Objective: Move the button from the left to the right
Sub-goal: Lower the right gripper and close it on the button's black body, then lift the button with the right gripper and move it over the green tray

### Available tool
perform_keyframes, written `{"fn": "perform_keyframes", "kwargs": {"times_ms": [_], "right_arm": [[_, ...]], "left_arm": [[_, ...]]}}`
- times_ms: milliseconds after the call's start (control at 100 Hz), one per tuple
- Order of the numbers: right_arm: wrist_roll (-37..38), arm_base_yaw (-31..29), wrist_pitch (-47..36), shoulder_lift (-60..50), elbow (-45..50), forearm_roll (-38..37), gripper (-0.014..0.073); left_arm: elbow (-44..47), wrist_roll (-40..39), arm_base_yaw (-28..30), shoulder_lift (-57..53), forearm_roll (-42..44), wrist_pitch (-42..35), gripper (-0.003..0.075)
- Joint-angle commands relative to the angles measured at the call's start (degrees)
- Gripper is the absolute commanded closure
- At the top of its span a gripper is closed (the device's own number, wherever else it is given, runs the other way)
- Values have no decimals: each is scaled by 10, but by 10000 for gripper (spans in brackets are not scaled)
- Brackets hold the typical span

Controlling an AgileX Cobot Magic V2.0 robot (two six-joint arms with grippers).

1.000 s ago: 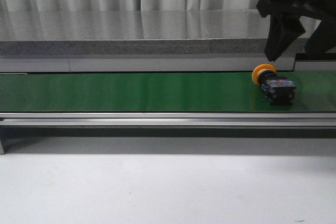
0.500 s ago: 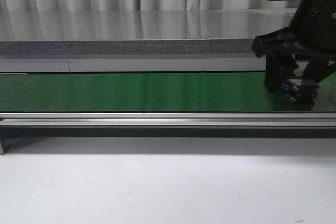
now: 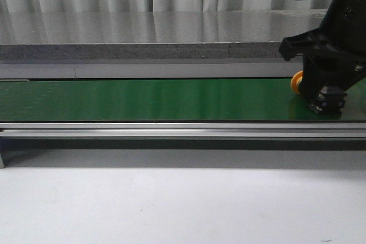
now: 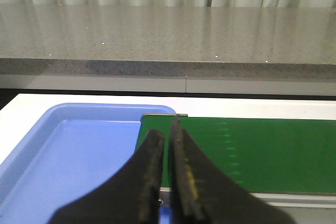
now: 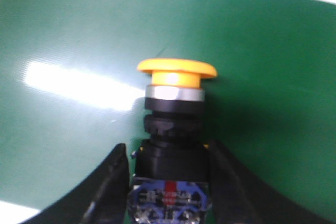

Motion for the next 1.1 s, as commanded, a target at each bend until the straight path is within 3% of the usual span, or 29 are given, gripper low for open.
{"fn": "perform_keyframes", "kwargs": {"times_ms": [0,330,620,1090], "right_arm": [[-5,-24,2,-49,-18,2,421],[-36,-180,51,-115,-69,-77,421],[-76,-307,19,-108,-71,-102,421],[-86,-364,-67,15,-71,-127,421]], "left_arm": [[-15,-1,-4,3,-7,-46,715],[-15,-1,-4,3,-7,-46,715],[-15,-1,-4,3,-7,-46,715],[-15,-1,-4,3,-7,-46,715]]}}
